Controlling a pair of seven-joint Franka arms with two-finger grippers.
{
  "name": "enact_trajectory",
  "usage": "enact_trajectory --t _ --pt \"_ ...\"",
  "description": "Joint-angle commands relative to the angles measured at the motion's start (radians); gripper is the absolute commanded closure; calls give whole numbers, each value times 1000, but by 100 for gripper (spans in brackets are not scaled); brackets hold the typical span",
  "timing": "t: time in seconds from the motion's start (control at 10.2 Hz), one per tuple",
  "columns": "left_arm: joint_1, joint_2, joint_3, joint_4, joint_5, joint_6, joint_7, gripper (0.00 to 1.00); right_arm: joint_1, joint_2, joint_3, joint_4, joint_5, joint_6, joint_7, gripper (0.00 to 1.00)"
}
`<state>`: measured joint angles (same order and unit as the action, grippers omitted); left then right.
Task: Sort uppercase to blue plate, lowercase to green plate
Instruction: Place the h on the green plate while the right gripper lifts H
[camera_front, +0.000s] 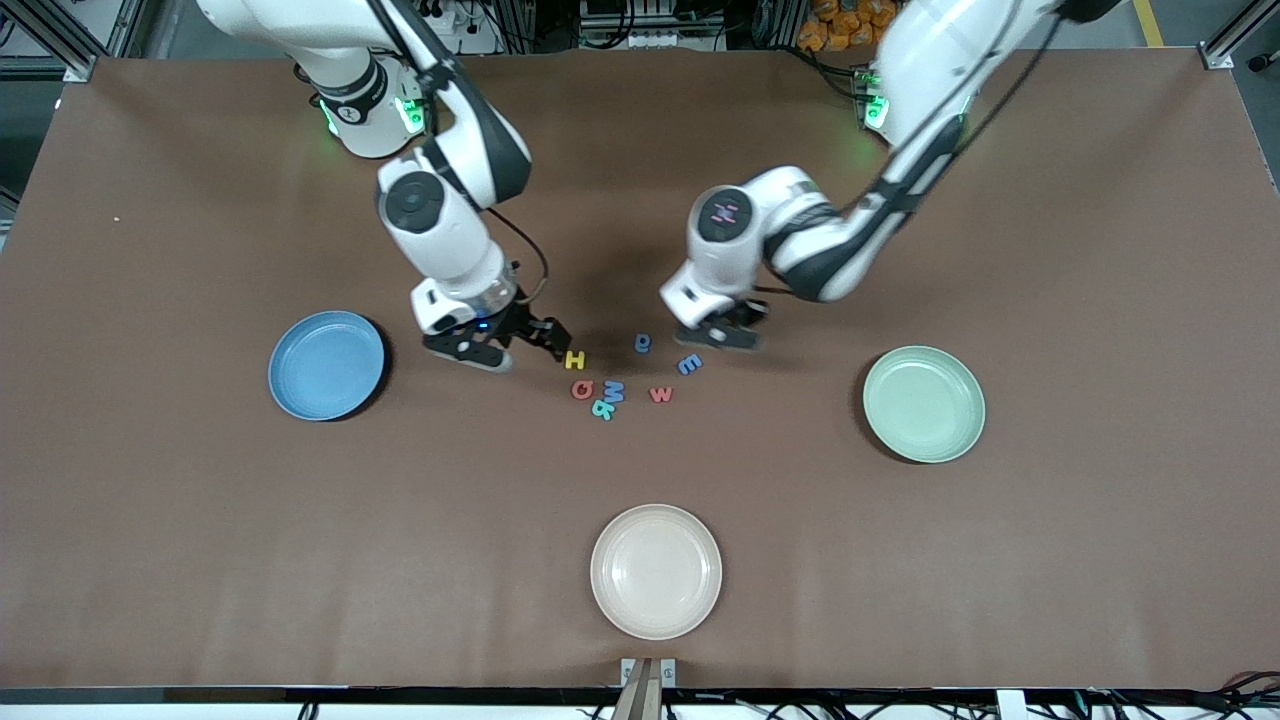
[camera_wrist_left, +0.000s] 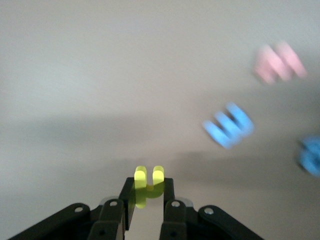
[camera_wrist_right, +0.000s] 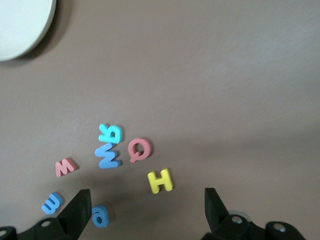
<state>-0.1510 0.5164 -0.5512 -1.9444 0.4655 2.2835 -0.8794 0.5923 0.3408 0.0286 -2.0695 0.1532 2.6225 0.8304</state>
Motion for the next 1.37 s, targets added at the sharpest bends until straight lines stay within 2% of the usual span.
enact_trajectory --t 0.0,0.1,0.29,0.49,0.69,0.88,1.27 --pt "156 -73 -10 -39 22 -15 70 100 67 73 -10 -12 -6 115 22 1" --pt "233 -88 -12 -39 22 -15 141 100 89 108 -13 -14 -47 152 21 2" --pt "379 -95 -16 -38 21 -26 276 100 84 133 -13 -15 -254 157 21 4" --pt "488 -93 -16 -31 15 -26 393 100 77 153 -15 -14 -366 157 19 5" --pt "533 -85 -16 -24 8 -26 441 100 69 162 -15 -9 -388 157 21 15" --pt "531 -78 -16 -22 7 -24 448 100 70 168 -15 -9 -391 159 21 24" --pt "521 -53 -16 -31 5 -26 448 100 87 219 -16 26 -394 162 61 27"
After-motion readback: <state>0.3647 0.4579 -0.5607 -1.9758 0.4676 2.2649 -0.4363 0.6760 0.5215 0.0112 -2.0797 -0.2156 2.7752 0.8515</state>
